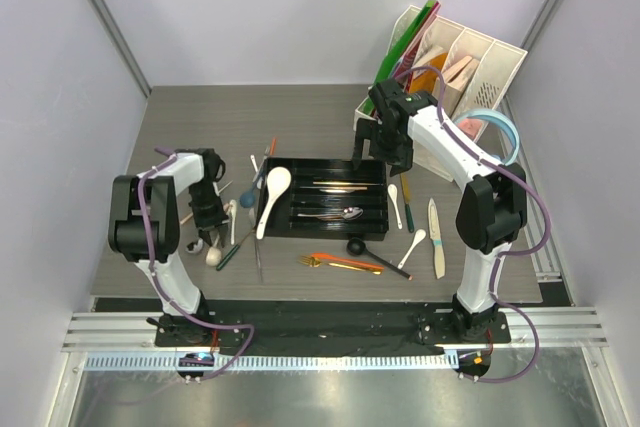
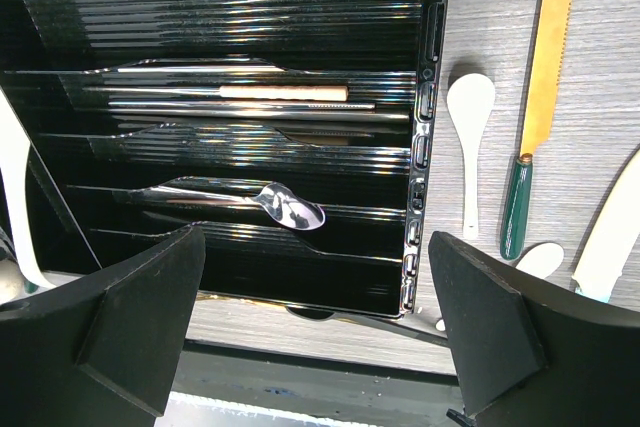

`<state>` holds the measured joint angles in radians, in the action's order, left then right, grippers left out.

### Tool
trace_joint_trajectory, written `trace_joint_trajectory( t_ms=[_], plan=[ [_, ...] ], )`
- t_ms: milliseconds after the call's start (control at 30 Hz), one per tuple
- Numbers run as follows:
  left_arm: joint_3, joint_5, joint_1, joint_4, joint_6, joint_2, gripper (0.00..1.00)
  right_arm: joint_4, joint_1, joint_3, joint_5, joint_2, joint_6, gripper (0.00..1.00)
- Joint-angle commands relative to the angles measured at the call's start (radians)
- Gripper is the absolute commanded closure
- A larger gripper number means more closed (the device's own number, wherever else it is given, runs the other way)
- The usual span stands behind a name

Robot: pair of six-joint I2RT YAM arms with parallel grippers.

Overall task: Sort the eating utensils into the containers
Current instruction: Pick up the spoon from the center of the board.

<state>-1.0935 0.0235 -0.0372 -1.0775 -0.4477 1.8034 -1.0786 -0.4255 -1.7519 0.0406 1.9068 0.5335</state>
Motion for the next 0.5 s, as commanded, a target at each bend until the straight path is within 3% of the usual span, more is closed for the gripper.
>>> trace_joint_trajectory(
  t_ms=[0,100,133,167,467],
  plan=[
    [0.003,-0.017,0.000,0.007,0.017,0.007,0.79,-0.015,0.001,-0.031,0.018,-0.012,0.000,0.00],
    [0.003,-0.017,0.000,0.002,0.017,-0.002,0.81,-0.017,0.001,-0.032,0.022,-0.008,-0.006,0.00],
    [0.001,-0.017,0.000,0.001,0.017,-0.003,0.96,-0.017,0.001,-0.035,0.024,-0.006,-0.007,0.00],
    [0.000,-0.019,0.000,-0.005,0.012,-0.006,1.00,-0.018,0.001,-0.037,0.027,-0.003,-0.009,0.00],
    [-0.012,-0.053,0.000,-0.028,-0.006,-0.053,1.00,-0.026,0.002,-0.052,0.044,0.021,-0.017,0.00]
  ],
)
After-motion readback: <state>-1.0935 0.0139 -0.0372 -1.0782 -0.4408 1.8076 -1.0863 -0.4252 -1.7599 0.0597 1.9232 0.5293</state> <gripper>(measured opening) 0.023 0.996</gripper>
